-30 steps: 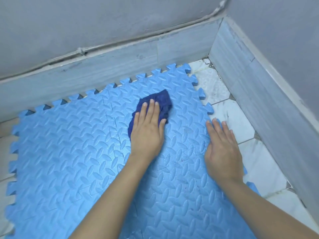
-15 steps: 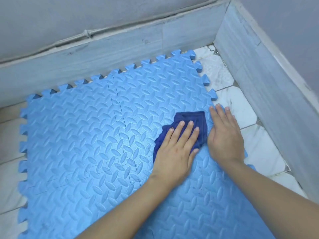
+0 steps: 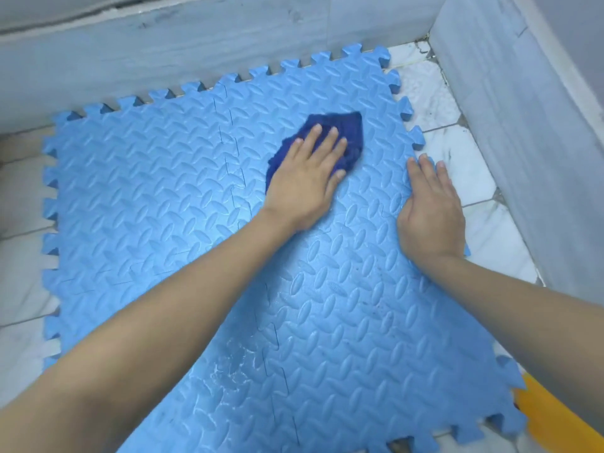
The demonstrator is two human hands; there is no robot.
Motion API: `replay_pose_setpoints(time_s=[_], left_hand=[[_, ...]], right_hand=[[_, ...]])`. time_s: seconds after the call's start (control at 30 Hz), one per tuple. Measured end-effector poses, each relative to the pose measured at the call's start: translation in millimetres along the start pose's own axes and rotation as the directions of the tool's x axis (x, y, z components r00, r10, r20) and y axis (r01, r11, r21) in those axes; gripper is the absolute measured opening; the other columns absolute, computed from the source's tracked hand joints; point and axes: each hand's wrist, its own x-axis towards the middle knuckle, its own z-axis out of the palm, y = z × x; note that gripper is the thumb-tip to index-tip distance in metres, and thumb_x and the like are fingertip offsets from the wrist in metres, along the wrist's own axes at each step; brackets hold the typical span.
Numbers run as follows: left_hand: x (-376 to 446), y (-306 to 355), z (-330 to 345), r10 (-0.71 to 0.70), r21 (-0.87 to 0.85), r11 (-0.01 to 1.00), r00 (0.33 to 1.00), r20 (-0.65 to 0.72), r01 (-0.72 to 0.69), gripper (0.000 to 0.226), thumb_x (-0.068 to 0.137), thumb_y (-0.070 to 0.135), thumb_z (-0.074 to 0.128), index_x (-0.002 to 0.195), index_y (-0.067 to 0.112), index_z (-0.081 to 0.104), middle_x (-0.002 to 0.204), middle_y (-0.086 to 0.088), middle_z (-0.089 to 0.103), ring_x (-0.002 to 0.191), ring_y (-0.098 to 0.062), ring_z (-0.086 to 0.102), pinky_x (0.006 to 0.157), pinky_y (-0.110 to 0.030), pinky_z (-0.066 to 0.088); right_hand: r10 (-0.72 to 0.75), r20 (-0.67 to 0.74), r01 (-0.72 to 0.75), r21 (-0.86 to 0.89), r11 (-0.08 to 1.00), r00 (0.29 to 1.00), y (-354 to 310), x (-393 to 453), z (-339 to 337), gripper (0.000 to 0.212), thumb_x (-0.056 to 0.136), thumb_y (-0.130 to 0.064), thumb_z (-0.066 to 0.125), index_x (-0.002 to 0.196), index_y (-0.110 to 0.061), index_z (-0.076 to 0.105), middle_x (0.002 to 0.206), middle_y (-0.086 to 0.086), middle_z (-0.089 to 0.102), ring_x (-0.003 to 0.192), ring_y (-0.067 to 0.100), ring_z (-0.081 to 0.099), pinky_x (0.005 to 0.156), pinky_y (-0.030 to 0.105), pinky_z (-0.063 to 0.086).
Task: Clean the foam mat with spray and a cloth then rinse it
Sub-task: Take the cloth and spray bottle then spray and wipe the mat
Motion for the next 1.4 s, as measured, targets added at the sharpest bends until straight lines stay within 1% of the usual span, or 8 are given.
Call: replay_pose_setpoints(time_s=[0.17, 0.33, 0.5, 0.8, 0.93, 1.1, 1.27, 1.4], left_hand=[[-119.3, 20.8, 9.7, 0.139, 0.052, 0.988, 0.985, 0.102, -0.145, 0.053, 0.100, 0.038, 0.030, 0.148, 0.017, 0.033, 0.156, 0.000, 0.031, 0.145, -0.022, 0.025, 0.118, -0.040, 0.021], [-131.6, -99.7, -25.2, -0.208, 0.071, 0.976, 0.977, 0.047, 0.204, 0.058, 0.099, 0.038, 0.023, 0.151, 0.012, 0.024, 0.159, -0.002, 0.019, 0.147, -0.023, 0.013, 0.117, -0.040, 0.013], [-163.3, -196.8, -47.2, -0.581, -0.013, 0.814, 0.811, -0.066, 0.581, 0.056, 0.102, 0.033, 0.026, 0.151, 0.006, 0.020, 0.160, -0.010, 0.014, 0.148, -0.031, 0.004, 0.120, -0.039, 0.002], [-239.2, 19.5, 8.7, -0.082, 0.025, 0.996, 0.996, 0.043, 0.081, 0.054, 0.098, 0.034, 0.033, 0.149, 0.017, 0.031, 0.157, 0.001, 0.026, 0.147, -0.020, 0.017, 0.119, -0.040, 0.018], [-257.7, -18.2, -0.7, -0.270, 0.021, 0.963, 0.963, -0.005, 0.270, 0.053, 0.100, 0.032, 0.029, 0.151, 0.018, 0.026, 0.159, 0.003, 0.021, 0.148, -0.018, 0.013, 0.119, -0.038, 0.015], [-289.6, -84.2, -17.4, -0.638, -0.060, 0.770, 0.765, -0.082, 0.636, 0.052, 0.103, 0.030, 0.027, 0.152, 0.014, 0.020, 0.161, -0.002, 0.013, 0.149, -0.021, 0.001, 0.121, -0.042, 0.009], [-352.1, -25.8, -6.0, -0.354, -0.012, 0.935, 0.934, 0.037, 0.355, 0.055, 0.100, 0.038, 0.022, 0.152, 0.021, 0.016, 0.160, 0.005, 0.012, 0.148, -0.016, 0.000, 0.119, -0.036, 0.006], [-399.9, -58.1, -11.5, -0.507, -0.022, 0.861, 0.862, 0.013, 0.508, 0.056, 0.099, 0.040, 0.019, 0.152, 0.024, 0.012, 0.160, 0.009, 0.007, 0.147, -0.010, -0.003, 0.120, -0.037, 0.008]], right_hand=[[-0.009, -0.002, 0.009, 0.013, 1.000, 1.000, 0.5, -0.8, 0.9, 0.064, 0.084, -0.012, 0.026, 0.147, -0.008, 0.040, 0.155, 0.012, 0.038, 0.146, 0.035, 0.028, 0.116, 0.046, 0.027], [-0.006, -0.013, 0.006, 0.039, 0.999, 1.000, 0.9, -0.8, 0.3, 0.064, 0.085, -0.014, 0.025, 0.147, -0.008, 0.040, 0.155, 0.012, 0.038, 0.146, 0.035, 0.028, 0.117, 0.047, 0.026], [-0.022, -0.021, 0.023, 0.054, 0.998, 1.000, 2.5, -1.9, 1.6, 0.060, 0.087, -0.011, 0.029, 0.145, -0.007, 0.041, 0.154, 0.013, 0.039, 0.144, 0.037, 0.029, 0.115, 0.049, 0.029], [-0.036, -0.058, 0.039, 0.038, 0.999, 0.998, 8.8, 2.8, 7.6, 0.053, 0.090, -0.007, 0.032, 0.142, -0.006, 0.041, 0.150, 0.015, 0.040, 0.143, 0.042, 0.026, 0.115, 0.052, 0.027], [-0.060, -0.040, 0.057, -0.067, 0.996, 0.997, -0.5, -3.1, -4.3, 0.045, 0.091, -0.011, 0.032, 0.133, -0.005, 0.046, 0.143, 0.019, 0.045, 0.143, 0.044, 0.023, 0.115, 0.060, 0.018], [-0.251, 0.116, 0.242, 0.091, 0.966, 0.961, -86.5, -106.8, -12.7, 0.046, 0.100, -0.033, 0.034, 0.140, -0.013, 0.046, 0.154, 0.013, 0.038, 0.149, 0.038, 0.015, 0.117, 0.058, 0.006], [-0.478, 0.313, 0.510, -0.022, 0.860, 0.820, -117.9, -191.4, 12.0, 0.063, 0.097, -0.053, 0.026, 0.151, -0.022, 0.034, 0.161, 0.009, 0.026, 0.149, 0.030, 0.021, 0.119, 0.056, 0.006], [-0.478, 0.324, 0.514, -0.029, 0.857, 0.816, -111.3, -186.5, 9.4, 0.065, 0.096, -0.055, 0.025, 0.153, -0.024, 0.029, 0.163, 0.007, 0.022, 0.150, 0.028, 0.018, 0.120, 0.054, 0.004]])
